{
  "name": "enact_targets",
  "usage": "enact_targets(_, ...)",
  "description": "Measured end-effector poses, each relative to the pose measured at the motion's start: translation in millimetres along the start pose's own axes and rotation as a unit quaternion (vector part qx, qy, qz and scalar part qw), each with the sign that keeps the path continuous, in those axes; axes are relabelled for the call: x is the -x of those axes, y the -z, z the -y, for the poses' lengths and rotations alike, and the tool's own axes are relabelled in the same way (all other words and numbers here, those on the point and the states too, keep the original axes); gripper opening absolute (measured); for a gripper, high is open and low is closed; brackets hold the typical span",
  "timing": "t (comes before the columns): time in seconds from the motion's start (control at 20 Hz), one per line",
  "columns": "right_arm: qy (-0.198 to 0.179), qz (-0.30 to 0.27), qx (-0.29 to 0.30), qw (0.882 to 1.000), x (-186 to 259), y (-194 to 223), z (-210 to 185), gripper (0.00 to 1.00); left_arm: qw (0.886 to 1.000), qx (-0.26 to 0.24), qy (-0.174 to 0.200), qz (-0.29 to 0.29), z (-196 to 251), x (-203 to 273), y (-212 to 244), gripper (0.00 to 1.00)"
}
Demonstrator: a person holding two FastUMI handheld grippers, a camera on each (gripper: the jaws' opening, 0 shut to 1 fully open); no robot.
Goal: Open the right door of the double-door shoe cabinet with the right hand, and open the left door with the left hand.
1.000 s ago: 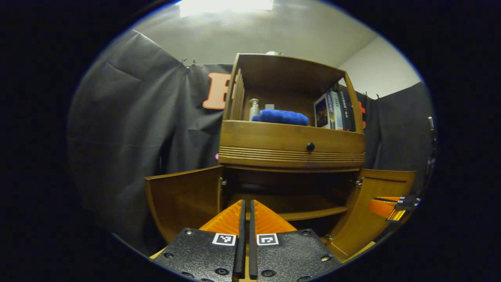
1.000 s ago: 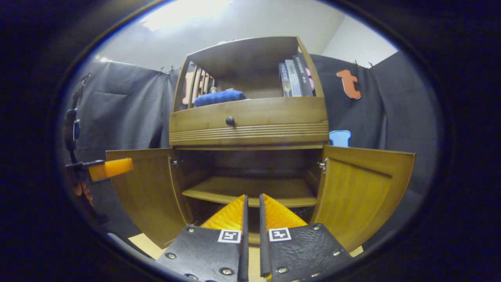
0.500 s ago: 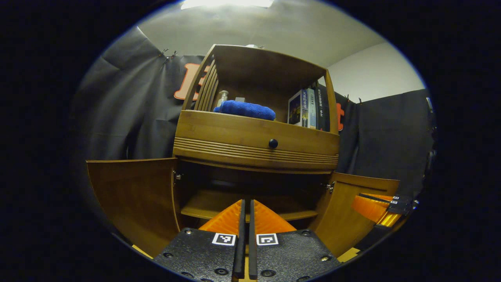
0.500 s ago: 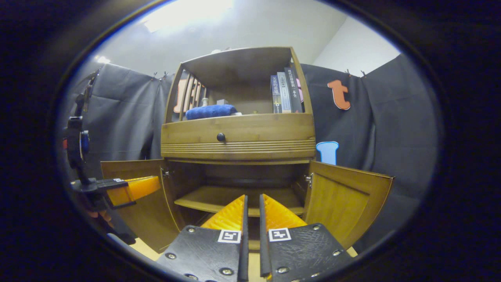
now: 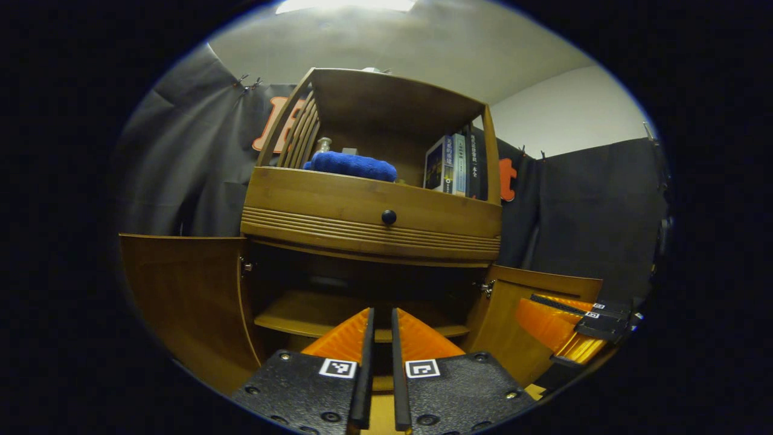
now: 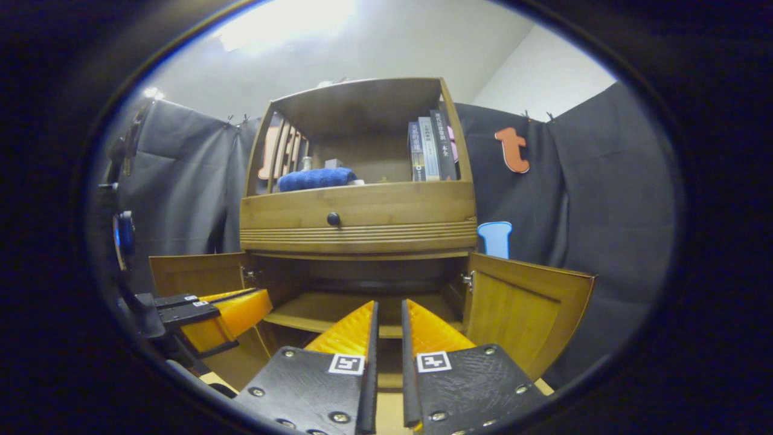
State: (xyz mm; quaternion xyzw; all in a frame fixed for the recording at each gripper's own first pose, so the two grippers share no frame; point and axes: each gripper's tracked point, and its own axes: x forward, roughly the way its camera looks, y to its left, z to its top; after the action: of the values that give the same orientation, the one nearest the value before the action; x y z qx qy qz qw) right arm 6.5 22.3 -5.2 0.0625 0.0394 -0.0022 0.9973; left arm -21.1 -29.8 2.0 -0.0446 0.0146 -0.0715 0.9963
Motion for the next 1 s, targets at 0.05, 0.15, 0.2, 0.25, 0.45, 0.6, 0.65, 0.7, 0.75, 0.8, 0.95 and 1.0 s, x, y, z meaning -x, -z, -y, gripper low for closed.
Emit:
enact_targets(0.05,0.000,0.001,0.000,1.000,1,-1,0,0.17,1.000,-0.001,0.002,0.001,2,-1,1,0.23)
enact_targets(0.15,0.006,0.003,-0.001,1.000,1,-2,4,0.33,1.000,0.002,-0.002,0.000,2,-3,2,0.39)
enact_targets(0.2,0.006,0.001,-0.004,1.000,1,-2,4,0.49,1.000,0.003,-0.005,0.000,1,-4,2,0.48)
enact_targets(0.25,0.003,-0.001,-0.009,1.000,0,1,2,0.66,1.000,0.003,-0.008,-0.002,1,-5,4,0.64)
enact_targets(0.45,0.003,-0.003,-0.014,1.000,0,5,4,0.97,1.000,0.003,-0.021,0.015,-7,-8,1,0.95)
enact_targets(0.6,0.012,0.001,-0.002,1.000,1,4,6,0.93,1.000,0.003,-0.022,0.014,-8,-13,3,0.92)
enact_targets(0.65,0.014,0.001,0.000,1.000,2,5,7,0.98,1.000,0.005,-0.019,0.013,-7,-14,4,0.95)
enact_targets(0.7,0.015,0.002,0.000,1.000,2,5,8,0.93,1.000,0.007,-0.017,0.012,-5,-15,5,0.92)
enact_targets(0.75,0.016,0.003,0.000,1.000,3,5,9,0.93,1.000,0.008,-0.017,0.011,-5,-16,5,0.96)
enact_targets(0.8,0.018,0.004,0.000,1.000,3,5,10,0.98,1.000,0.008,-0.017,0.011,-6,-16,6,0.95)
enact_targets(0.95,0.023,0.003,-0.001,1.000,2,6,14,0.98,1.000,0.009,-0.018,0.013,-6,-18,5,0.92)
enact_targets(1.0,0.024,0.004,-0.001,1.000,1,6,14,0.98,1.000,0.008,-0.020,0.014,-8,-19,5,0.92)
